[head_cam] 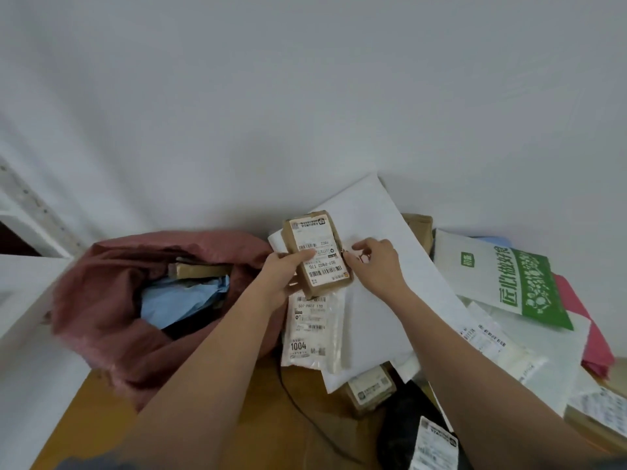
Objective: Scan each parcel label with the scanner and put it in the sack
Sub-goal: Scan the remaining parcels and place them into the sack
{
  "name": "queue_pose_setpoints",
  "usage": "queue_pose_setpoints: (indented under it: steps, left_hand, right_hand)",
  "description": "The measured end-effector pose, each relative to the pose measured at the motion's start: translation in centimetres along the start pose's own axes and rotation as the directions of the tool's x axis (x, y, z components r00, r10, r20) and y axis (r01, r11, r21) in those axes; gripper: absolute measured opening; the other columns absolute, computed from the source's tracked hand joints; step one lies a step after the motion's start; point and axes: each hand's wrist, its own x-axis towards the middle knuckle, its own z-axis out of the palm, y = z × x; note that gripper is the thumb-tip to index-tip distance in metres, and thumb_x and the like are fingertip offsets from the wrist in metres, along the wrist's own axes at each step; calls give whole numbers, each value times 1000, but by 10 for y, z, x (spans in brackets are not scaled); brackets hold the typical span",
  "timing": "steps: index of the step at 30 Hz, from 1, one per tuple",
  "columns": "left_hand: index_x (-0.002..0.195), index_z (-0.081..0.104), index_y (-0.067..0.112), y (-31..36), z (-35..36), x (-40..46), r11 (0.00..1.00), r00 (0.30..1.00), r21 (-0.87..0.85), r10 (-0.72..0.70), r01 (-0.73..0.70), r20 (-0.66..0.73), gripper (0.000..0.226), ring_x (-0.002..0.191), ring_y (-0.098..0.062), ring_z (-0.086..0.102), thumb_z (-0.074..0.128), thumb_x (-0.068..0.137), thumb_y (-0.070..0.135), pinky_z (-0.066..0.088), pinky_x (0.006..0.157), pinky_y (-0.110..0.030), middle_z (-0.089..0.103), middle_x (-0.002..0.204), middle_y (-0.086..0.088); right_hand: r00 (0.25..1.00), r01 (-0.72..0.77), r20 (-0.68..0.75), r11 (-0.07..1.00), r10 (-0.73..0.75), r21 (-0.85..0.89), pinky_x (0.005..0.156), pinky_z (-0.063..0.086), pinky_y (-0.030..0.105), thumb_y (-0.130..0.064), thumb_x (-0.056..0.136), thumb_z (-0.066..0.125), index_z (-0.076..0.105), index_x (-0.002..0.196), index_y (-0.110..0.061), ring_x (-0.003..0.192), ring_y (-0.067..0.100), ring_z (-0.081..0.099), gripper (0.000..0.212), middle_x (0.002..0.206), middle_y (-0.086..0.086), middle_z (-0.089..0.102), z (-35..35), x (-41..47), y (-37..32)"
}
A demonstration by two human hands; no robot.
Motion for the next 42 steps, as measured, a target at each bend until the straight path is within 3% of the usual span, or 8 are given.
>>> queue_pose_setpoints:
  steps: [4, 8, 17, 22, 28, 32, 37, 42]
  left_hand:
    - [120, 61, 0, -6, -27, -21, 997, 995, -81, -8, 0, -96, 35, 84, -30, 73, 69, 88, 15, 56, 53, -36, 72, 105, -18]
    - [127, 57, 7, -29, -57, -37, 991, 976, -125, -75, 50, -205, 39, 101, -34, 68, 66, 91, 15, 55, 83, -56, 70, 113, -15]
    - [133, 47, 10, -67, -101, -64, 980, 930, -138, -179, 141, -321, 55, 90, -29, 71, 73, 86, 24, 56, 50, -37, 72, 106, -13]
    - [133, 43, 14, -69, -116, -61, 979, 931, -104, -197, 173, -306, 57, 95, -31, 69, 72, 86, 25, 54, 62, -46, 72, 107, -11]
    - [125, 56, 10, -46, -136, -41, 982, 966, -155, -137, 104, -219, 38, 94, -30, 71, 67, 91, 22, 58, 72, -45, 72, 110, -12]
    - [111, 64, 15, -24, -152, -32, 991, 985, -91, -108, 96, -134, 23, 82, -21, 73, 63, 93, 29, 56, 63, -36, 77, 90, -4]
    - [122, 61, 14, -15, -178, -13, 996, 993, -41, -88, 85, -80, 31, 105, -26, 66, 59, 95, 29, 53, 84, -46, 71, 113, -8]
    - [123, 59, 20, -23, -186, 1, 981, 982, -36, -189, 188, -7, 34, 98, -24, 67, 61, 93, 36, 53, 68, -42, 72, 111, -5]
  right_hand:
    - [975, 2, 222, 1000, -3, 6, 82, 42, 27, -42, 89, 65, 59, 121, -8, 105, 21, 58, 47, 117, 9, 62, 14, -10, -15]
    - [893, 53, 449, 977, 47, -208, 100, 41, 36, -54, 81, 69, 48, 132, -10, 122, 25, 49, 71, 133, 9, 52, 38, -29, -7]
    - [646, 207, 755, 926, 112, -315, 89, 46, 30, -52, 69, 81, 51, 128, -13, 111, 21, 54, 77, 126, 3, 57, 87, -73, 7]
    - [733, 166, 662, 905, 153, -393, 92, 51, 31, -18, 87, 65, 47, 134, -14, 113, 23, 57, 50, 130, 6, 56, 100, -87, 13]
    - [873, 46, 453, 896, 178, -441, 84, 42, 34, -26, 89, 51, 52, 123, -15, 111, 26, 57, 37, 122, 4, 58, 88, -53, -31]
    - [812, 15, 537, 911, 229, -412, 94, 46, 36, -25, 94, 44, 49, 133, -4, 119, 29, 54, 45, 133, 13, 55, 103, -49, -60]
    - [673, -112, 630, 895, 388, -431, 43, 47, 21, -10, 87, 53, 57, 95, -4, 64, 18, 58, 10, 80, 5, 58, 145, -80, -49]
    - [830, -217, 434, 919, 351, -329, 58, 43, 24, -29, 94, 54, 58, 98, -12, 74, 15, 58, 18, 87, 0, 60, 168, -102, -20]
